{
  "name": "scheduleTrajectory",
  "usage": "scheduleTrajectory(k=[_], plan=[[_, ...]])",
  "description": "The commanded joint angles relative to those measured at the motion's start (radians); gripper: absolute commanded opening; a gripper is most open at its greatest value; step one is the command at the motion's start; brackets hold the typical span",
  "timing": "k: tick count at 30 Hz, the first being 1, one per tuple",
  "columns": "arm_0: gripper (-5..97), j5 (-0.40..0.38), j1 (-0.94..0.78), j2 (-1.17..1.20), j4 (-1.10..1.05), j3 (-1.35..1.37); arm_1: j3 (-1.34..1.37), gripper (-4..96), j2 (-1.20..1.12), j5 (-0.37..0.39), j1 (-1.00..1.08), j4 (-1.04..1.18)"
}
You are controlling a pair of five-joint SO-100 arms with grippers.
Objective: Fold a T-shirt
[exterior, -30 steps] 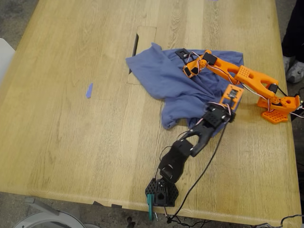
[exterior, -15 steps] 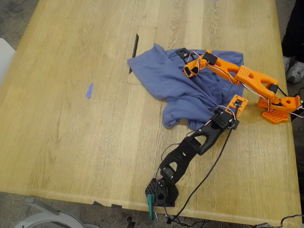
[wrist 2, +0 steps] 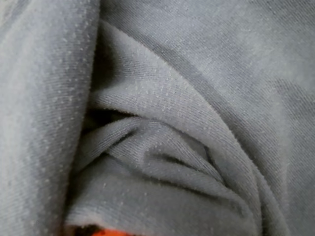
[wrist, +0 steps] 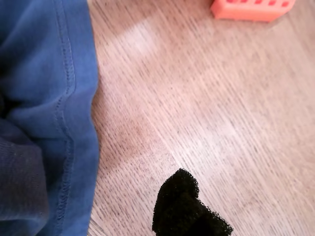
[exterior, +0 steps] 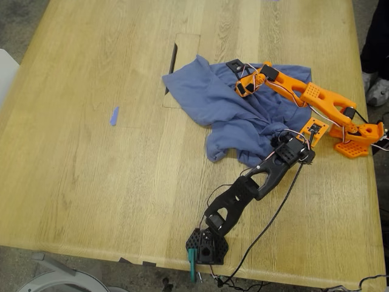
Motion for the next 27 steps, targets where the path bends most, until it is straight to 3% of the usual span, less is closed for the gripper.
scheduleTrajectory(k=[1,9,15,27], plan=[[58,-0.008,-0.026,0.002,0.005,-0.087,-0.015,-0.2,0.067,0.008,0.015,0.015],[62,-0.006,-0.060,-0.299,0.006,-0.371,-0.015,-0.2,0.083,0.009,-0.008,0.041],[63,0.026,-0.135,-0.715,0.295,-1.006,-0.015,-0.2,0.103,0.014,-0.029,0.058],[58,0.052,-0.189,-0.716,0.431,-1.003,-0.014,-0.2,0.126,0.025,-0.058,0.078]])
